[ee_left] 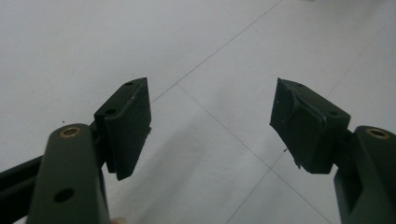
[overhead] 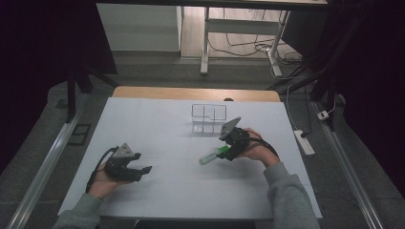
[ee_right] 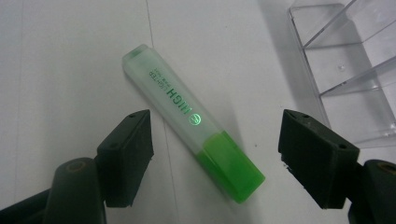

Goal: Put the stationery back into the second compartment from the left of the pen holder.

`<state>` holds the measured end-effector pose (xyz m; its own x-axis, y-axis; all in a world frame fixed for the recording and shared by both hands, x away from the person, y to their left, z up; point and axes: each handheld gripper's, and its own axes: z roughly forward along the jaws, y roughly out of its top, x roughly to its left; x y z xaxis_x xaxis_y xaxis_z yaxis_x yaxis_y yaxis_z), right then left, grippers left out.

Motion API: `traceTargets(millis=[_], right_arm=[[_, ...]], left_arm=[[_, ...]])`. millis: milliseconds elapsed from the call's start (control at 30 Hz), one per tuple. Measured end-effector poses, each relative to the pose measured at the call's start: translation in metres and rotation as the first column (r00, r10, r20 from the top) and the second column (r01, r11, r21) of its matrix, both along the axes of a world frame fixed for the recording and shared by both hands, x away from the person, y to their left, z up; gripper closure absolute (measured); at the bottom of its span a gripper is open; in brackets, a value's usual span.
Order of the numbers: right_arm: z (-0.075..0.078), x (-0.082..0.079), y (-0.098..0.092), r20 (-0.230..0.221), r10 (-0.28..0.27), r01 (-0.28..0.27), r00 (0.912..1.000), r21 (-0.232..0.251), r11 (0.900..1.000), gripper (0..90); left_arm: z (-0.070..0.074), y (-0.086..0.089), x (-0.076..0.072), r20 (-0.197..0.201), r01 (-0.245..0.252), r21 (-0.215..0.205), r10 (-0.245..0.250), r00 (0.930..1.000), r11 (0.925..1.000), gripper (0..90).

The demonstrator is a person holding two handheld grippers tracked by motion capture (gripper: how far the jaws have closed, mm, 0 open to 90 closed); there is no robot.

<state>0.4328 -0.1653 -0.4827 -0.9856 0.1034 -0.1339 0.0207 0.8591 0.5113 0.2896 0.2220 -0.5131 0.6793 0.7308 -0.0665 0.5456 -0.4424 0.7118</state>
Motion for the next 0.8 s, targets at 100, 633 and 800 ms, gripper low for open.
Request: traceTargets(millis=[100,633,800], right_arm=[[-0.002,0.001,0.002,-0.001,0.019,-0.019,0.9998,-0.006,1.0,26.3],[-0.016,0.011,0.009,-0.036,0.123,-0.126,0.9918,-0.095,0.988,32.6],[-0.018,0.016,0.01,-0.033,0.127,-0.13,0.9914,-0.115,0.985,37.0]], left_arm=[[0.0,0.0,0.0,-0.001,0.0,0.001,0.0,1.0,1.0,28.9],[-0.003,0.001,0.002,-0.012,0.003,0.005,-0.003,0.9999,1.0,28.8],[-0.003,0.001,0.002,-0.015,0.002,0.003,-0.002,0.9999,1.0,28.7]])
